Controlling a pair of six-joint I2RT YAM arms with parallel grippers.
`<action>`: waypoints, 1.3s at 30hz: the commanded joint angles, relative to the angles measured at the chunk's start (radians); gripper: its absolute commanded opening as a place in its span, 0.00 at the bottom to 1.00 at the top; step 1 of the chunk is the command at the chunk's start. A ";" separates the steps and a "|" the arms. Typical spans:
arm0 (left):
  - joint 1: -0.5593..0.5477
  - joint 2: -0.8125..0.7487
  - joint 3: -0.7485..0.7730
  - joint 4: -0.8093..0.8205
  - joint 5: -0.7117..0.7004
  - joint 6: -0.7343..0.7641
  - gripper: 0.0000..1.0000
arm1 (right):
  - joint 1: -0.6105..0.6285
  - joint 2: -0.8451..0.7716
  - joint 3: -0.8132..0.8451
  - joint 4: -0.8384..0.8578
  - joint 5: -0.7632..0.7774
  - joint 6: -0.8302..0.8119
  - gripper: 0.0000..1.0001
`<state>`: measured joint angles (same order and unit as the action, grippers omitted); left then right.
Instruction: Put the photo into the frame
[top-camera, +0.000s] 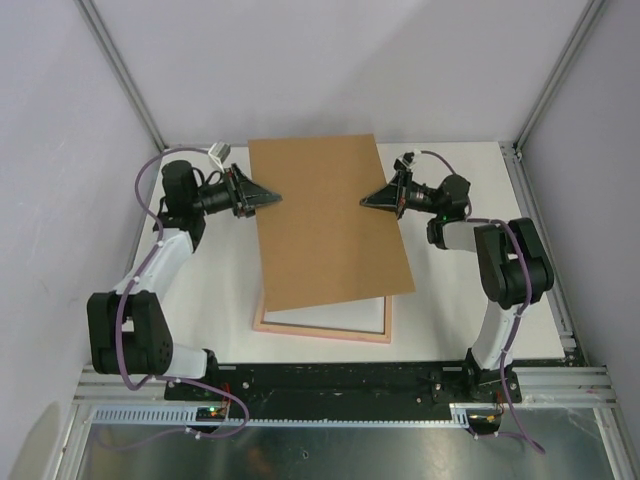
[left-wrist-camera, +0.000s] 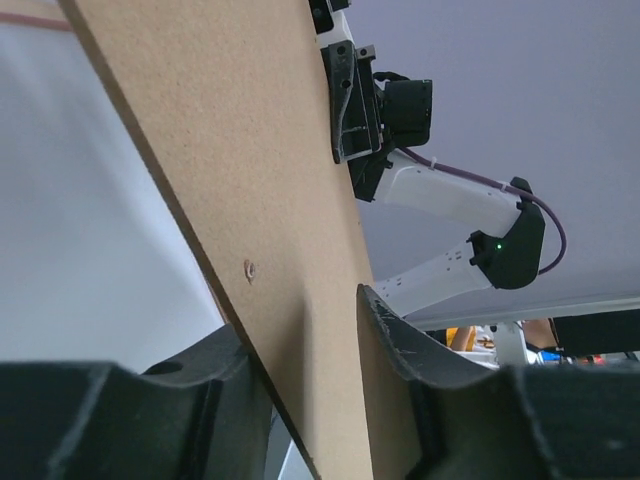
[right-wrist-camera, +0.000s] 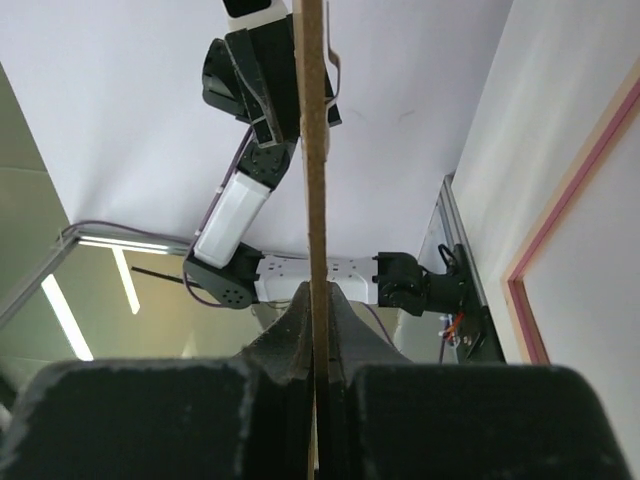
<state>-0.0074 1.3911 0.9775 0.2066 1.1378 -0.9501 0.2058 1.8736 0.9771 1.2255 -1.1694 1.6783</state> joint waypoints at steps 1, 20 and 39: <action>0.004 -0.032 -0.023 0.055 0.027 -0.020 0.36 | 0.006 0.024 0.000 0.295 -0.015 0.097 0.00; 0.004 -0.143 0.005 -0.153 -0.235 0.048 0.00 | 0.004 -0.218 0.216 -1.438 0.518 -1.173 0.70; -0.342 -0.336 0.103 -0.450 -1.123 -0.115 0.00 | 0.850 -0.524 0.529 -1.893 1.910 -1.344 0.83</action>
<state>-0.2543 1.0790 0.9916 -0.2218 0.2825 -0.9516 0.8383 1.3525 1.4300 -0.5686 0.3477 0.4137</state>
